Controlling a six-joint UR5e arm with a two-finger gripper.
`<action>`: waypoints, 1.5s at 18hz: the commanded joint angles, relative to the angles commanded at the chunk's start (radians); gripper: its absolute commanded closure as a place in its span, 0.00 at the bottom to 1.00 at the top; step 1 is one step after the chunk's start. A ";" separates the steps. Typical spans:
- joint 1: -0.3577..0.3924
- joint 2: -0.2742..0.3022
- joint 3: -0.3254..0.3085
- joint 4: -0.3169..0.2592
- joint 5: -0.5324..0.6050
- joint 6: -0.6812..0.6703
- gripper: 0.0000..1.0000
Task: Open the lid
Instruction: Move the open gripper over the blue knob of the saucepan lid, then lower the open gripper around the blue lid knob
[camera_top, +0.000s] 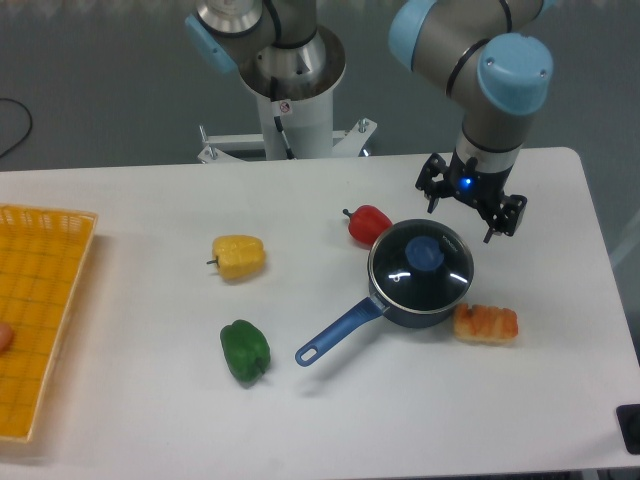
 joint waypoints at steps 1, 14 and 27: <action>0.000 -0.002 0.000 0.002 -0.002 -0.038 0.00; -0.037 -0.048 -0.038 0.090 -0.049 -0.534 0.00; -0.100 -0.092 -0.038 0.087 0.073 -0.536 0.00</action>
